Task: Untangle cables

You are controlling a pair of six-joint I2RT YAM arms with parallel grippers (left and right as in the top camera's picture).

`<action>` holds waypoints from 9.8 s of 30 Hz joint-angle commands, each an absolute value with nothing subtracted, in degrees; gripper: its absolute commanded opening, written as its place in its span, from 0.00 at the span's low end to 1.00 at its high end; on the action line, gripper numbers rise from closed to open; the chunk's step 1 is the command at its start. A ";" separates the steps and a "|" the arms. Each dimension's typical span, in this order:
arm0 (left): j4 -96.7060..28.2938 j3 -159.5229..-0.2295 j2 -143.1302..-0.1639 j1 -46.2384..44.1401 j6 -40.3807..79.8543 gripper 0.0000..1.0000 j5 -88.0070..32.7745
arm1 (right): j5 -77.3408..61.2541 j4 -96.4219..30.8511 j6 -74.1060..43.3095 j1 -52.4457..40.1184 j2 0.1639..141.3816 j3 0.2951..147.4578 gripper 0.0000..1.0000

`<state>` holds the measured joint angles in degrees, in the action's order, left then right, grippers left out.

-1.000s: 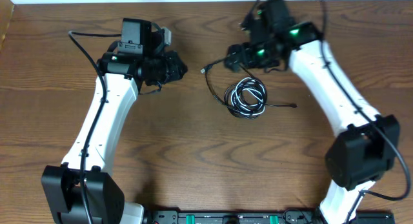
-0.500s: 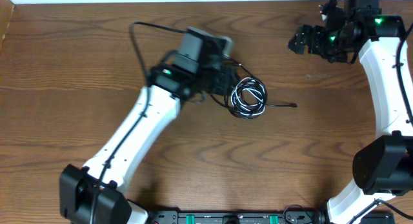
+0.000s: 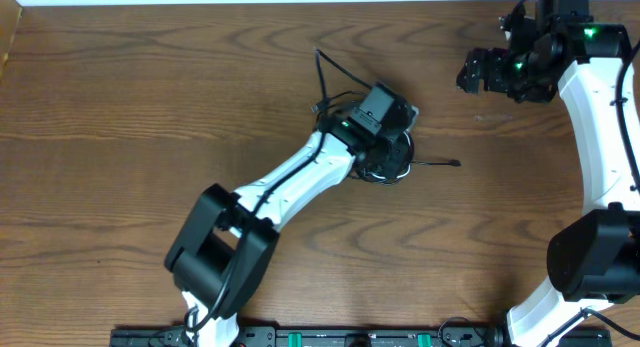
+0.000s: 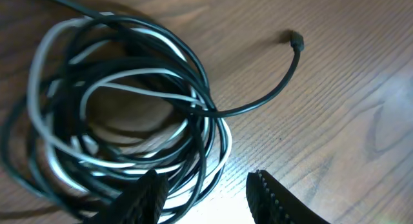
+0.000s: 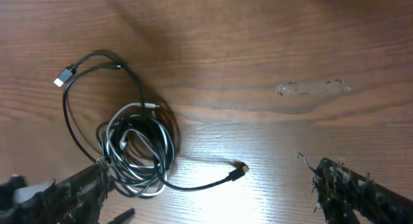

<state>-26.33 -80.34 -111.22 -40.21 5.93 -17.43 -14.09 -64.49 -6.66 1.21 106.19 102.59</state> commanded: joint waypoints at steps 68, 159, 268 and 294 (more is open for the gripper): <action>-32.12 -83.33 -89.71 -21.17 42.87 0.07 -20.08 | -46.13 -50.48 -3.46 -19.31 105.49 102.96 0.72; -49.25 -83.33 -74.91 10.33 16.29 0.07 -20.25 | -8.10 -62.76 -17.43 8.91 110.76 101.43 0.01; -26.37 -83.40 -71.24 -33.91 20.64 0.08 2.31 | -28.45 -60.62 3.88 -7.29 110.76 101.43 0.72; -23.94 -83.40 -67.51 -33.61 20.21 0.07 4.16 | -45.25 -59.64 3.11 -11.62 110.76 101.43 0.63</action>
